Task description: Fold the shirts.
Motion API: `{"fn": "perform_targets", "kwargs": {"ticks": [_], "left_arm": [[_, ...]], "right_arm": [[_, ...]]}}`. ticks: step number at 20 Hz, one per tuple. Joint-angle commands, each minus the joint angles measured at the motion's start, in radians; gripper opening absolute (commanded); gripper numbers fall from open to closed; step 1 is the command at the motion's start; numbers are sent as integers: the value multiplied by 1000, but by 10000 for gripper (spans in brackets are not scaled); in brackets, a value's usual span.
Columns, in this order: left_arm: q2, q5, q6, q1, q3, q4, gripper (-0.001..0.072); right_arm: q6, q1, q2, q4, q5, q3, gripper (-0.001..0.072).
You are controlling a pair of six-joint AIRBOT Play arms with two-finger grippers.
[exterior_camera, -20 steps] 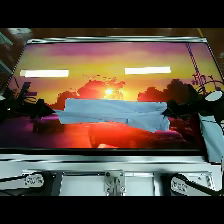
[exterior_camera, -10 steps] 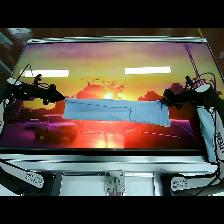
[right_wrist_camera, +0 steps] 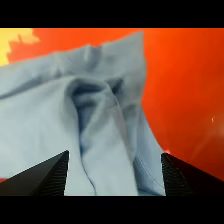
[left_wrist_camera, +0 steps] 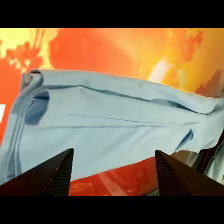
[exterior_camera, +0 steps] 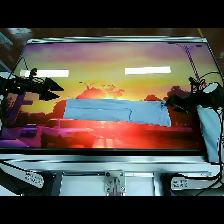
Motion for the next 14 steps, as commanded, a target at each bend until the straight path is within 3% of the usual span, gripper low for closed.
{"fn": "perform_targets", "kwargs": {"ticks": [1, 3, 10, 11, 13, 14], "left_arm": [[79, -51, -5, 2, 20, -1, 583], [127, -55, -5, -3, 20, -1, 583], [223, -59, -8, -34, 20, -1, 581], [227, -58, -7, -48, 20, -1, 581], [224, -45, -4, -84, 19, -1, 582], [222, -17, -4, -109, 19, -1, 581]], "right_arm": [[-26, -40, -30, -9, 126, -15, 696], [-64, -40, -86, 82, 125, -18, 696], [-55, -39, -257, 269, 91, -18, 693], [-39, -39, -269, 268, 95, -18, 631], [-21, -39, -269, 269, 102, -17, 159], [-24, -40, -263, 274, 114, -17, 65]]}}
